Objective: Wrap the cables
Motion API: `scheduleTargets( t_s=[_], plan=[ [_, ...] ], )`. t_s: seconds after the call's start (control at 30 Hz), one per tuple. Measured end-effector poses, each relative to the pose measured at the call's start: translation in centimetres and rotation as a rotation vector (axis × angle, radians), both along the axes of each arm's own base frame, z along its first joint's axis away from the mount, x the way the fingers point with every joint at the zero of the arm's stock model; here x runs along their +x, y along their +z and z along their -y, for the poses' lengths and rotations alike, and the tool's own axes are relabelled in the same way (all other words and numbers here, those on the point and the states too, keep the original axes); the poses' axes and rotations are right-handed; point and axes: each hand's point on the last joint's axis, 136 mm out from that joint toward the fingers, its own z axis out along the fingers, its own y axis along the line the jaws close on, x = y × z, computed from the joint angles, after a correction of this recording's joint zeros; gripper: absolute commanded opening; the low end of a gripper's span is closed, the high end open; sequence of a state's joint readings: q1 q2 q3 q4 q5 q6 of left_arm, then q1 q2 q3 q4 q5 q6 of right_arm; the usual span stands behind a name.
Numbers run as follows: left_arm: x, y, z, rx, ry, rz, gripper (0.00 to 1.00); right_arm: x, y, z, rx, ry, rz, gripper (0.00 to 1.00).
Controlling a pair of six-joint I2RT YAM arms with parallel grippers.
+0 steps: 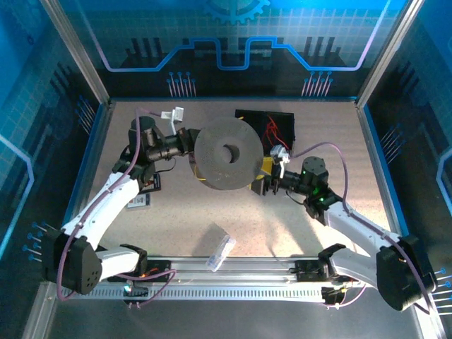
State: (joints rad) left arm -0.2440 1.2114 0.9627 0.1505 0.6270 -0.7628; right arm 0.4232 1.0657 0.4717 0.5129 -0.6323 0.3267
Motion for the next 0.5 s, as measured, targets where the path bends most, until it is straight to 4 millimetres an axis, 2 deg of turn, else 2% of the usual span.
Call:
scheduleTargets(
  t_s=[0.1, 0.23, 0.43, 0.5],
  plan=[
    [0.9, 0.4, -0.8, 0.014, 0.060, 0.031, 0.00, -1.6, -0.5, -0.2, 0.019, 0.063, -0.031, 0.84],
    [1.4, 0.3, -1.4, 0.039, 0.103, 0.044, 0.00, -1.9, -1.0, 0.0, 0.044, 0.067, -0.072, 0.84],
    [1.2, 0.3, -2.9, 0.131, 0.179, 0.055, 0.00, 0.0, -1.9, 1.9, 0.038, -0.060, -0.180, 0.86],
    [1.0, 0.3, -4.0, 0.198, 0.237, 0.068, 0.00, 1.4, -2.8, 3.3, -0.014, -0.164, -0.250, 0.92]
  ],
)
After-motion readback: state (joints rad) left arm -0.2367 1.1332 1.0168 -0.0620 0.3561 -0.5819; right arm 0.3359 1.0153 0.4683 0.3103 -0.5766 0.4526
